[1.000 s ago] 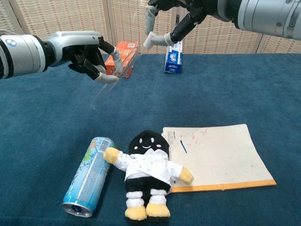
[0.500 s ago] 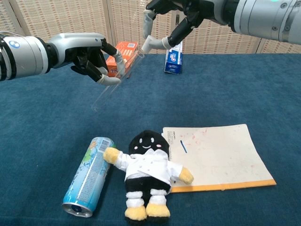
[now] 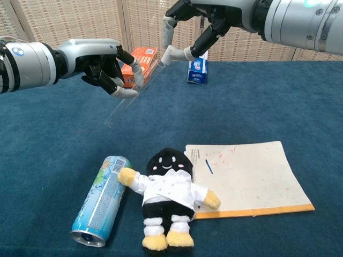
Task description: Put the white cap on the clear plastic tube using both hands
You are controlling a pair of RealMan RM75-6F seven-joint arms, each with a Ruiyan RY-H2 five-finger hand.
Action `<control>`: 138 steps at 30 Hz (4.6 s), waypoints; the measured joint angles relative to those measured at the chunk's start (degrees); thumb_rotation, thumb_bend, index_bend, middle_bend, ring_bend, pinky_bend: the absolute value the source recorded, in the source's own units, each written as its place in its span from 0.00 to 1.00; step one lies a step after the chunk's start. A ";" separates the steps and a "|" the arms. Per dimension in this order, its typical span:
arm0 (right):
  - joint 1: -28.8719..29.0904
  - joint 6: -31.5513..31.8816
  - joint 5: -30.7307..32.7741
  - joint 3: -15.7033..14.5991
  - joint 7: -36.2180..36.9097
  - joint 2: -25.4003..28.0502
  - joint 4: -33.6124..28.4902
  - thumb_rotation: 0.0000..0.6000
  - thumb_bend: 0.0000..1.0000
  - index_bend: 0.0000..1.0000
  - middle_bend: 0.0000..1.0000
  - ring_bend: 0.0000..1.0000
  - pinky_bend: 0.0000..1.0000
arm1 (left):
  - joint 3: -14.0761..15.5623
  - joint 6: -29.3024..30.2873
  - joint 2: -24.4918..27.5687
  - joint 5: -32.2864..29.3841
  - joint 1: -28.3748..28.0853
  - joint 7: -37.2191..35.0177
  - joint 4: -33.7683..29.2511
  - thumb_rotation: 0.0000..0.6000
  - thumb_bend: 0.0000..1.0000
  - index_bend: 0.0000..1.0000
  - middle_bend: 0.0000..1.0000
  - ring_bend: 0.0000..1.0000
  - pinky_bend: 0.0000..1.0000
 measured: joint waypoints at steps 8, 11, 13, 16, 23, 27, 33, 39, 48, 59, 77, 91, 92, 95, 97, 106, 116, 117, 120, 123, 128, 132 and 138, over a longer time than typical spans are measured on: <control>0.26 -0.26 0.24 -0.16 -0.04 -0.27 0.21 1.00 0.49 0.72 0.34 0.02 0.00 | 0.28 -0.04 -0.27 -0.61 -0.37 0.64 -0.02 1.00 0.36 0.59 1.00 0.97 1.00; 0.41 -0.31 0.33 -0.24 -0.26 -0.49 0.32 1.00 0.49 0.72 0.34 0.02 0.00 | 0.28 0.02 -0.35 -0.71 -0.48 0.74 -0.06 1.00 0.36 0.59 1.00 0.97 1.00; 0.52 -0.33 0.35 -0.29 -0.38 -0.67 0.42 1.00 0.49 0.72 0.34 0.02 0.00 | 0.24 0.11 -0.33 -0.74 -0.52 0.80 -0.12 1.00 0.36 0.59 1.00 0.97 1.00; 0.65 -0.31 0.41 -0.34 -0.56 -0.98 0.63 1.00 0.50 0.72 0.34 0.02 0.00 | 0.17 0.15 -0.26 -0.87 -0.60 0.82 -0.22 1.00 0.36 0.59 1.00 0.97 1.00; 1.00 -0.37 0.63 -0.51 -1.01 -1.70 1.16 1.00 0.50 0.72 0.34 0.02 0.00 | 0.12 -0.01 -0.23 -1.18 -0.87 0.91 -0.29 1.00 0.36 0.59 1.00 0.97 1.00; 1.19 -0.43 0.80 -0.54 -1.13 -2.10 1.45 1.00 0.50 0.72 0.34 0.02 0.00 | 0.03 -0.01 -0.13 -1.18 -1.00 0.92 -0.41 1.00 0.36 0.60 1.00 0.97 1.00; 1.40 -0.60 0.91 -0.62 -1.18 -2.49 1.97 1.00 0.50 0.72 0.34 0.02 0.00 | 0.05 0.02 0.00 -1.41 -1.11 1.02 -0.42 1.00 0.36 0.60 1.00 0.98 1.00; 1.48 -0.73 0.94 -0.70 -1.01 -2.80 2.37 1.00 0.50 0.72 0.34 0.02 0.00 | 0.24 -0.13 -0.06 -1.58 -1.16 0.96 -0.21 1.00 0.36 0.60 1.00 0.98 1.00; 0.95 -0.16 0.37 -0.57 0.09 -2.46 2.36 1.00 0.44 0.71 0.31 0.02 0.00 | 0.96 0.21 -0.07 -1.32 -1.11 1.93 0.96 1.00 0.36 0.60 1.00 0.98 1.00; -3.45 4.55 -2.16 -0.40 2.00 3.42 -0.25 1.00 0.39 0.59 0.29 0.02 0.00 | 4.80 2.91 -1.10 -2.26 -1.35 12.11 8.40 1.00 0.36 0.59 1.00 0.98 1.00; -12.03 9.01 -2.98 -2.32 6.14 11.42 -1.51 1.00 0.39 0.59 0.29 0.02 0.00 | 6.20 4.29 -12.99 -13.65 -5.21 29.72 24.39 1.00 0.36 0.58 1.00 0.98 1.00; -13.80 8.03 -3.32 -2.57 9.20 11.46 1.65 1.00 0.39 0.58 0.29 0.02 0.00 | 5.80 1.22 -19.44 -19.33 -7.46 36.44 32.27 1.00 0.36 0.49 1.00 0.97 1.00; -13.82 7.93 -3.29 -2.52 9.28 11.39 1.81 1.00 0.39 0.58 0.29 0.02 0.00 | 5.73 0.96 -19.64 -19.86 -7.61 36.93 32.41 1.00 0.36 0.47 1.00 0.97 1.00; -13.93 7.76 -3.16 -2.33 9.67 11.12 2.26 1.00 0.39 0.58 0.29 0.02 0.00 | 5.60 0.67 -19.73 -20.91 -7.84 38.01 32.31 1.00 0.36 0.42 1.00 0.97 1.00; -14.01 7.69 -3.08 -2.18 9.82 11.00 2.56 1.00 0.39 0.58 0.29 0.02 0.00 | 5.56 0.71 -19.61 -21.22 -7.89 38.45 31.88 1.00 0.36 0.36 1.00 0.97 1.00; -14.84 8.01 -3.15 -1.84 9.78 12.00 2.62 1.00 0.39 0.58 0.29 0.02 0.00 | 4.82 2.66 -16.15 -23.04 -7.56 39.61 25.98 1.00 0.36 0.18 0.98 0.96 1.00; -18.58 7.71 -3.85 -4.79 8.52 17.53 1.44 1.00 0.44 0.53 0.37 0.23 0.28 | 4.76 10.18 -3.15 -16.19 -0.54 32.27 9.61 1.00 0.36 0.24 0.82 0.80 0.98; -19.14 7.94 -4.20 -5.15 8.62 17.77 1.47 1.00 0.45 0.53 0.38 0.26 0.32 | 4.98 10.99 -1.98 -14.92 0.40 31.31 8.58 1.00 0.36 0.25 0.80 0.77 0.97; -20.74 8.96 -6.10 -6.50 8.94 18.28 2.06 1.00 0.47 0.51 0.40 0.30 0.38 | 5.92 13.93 0.42 -10.11 3.47 28.08 6.38 1.00 0.36 0.27 0.74 0.69 0.89; -22.48 10.19 -8.81 -8.31 8.95 18.75 3.16 1.00 0.47 0.48 0.40 0.29 0.38 | 7.14 17.46 2.35 -4.46 6.90 24.33 4.89 1.00 0.36 0.27 0.68 0.63 0.78; -26.43 14.89 -12.44 -10.82 8.97 18.76 5.40 1.00 0.47 0.43 0.36 0.20 0.31 | 9.75 24.85 5.83 5.01 14.31 17.05 2.66 1.00 0.36 0.23 0.48 0.43 0.48; -30.13 19.21 -15.11 -12.70 9.58 18.53 6.75 1.00 0.47 0.34 0.30 0.13 0.19 | 11.97 30.20 7.97 10.47 19.65 13.67 1.73 1.00 0.36 0.20 0.38 0.32 0.36; -34.93 24.42 -16.90 -14.61 8.78 18.82 6.67 1.00 0.39 0.28 0.25 0.05 0.08 | 14.20 36.33 10.00 16.69 25.69 10.66 0.34 1.00 0.36 0.19 0.33 0.29 0.29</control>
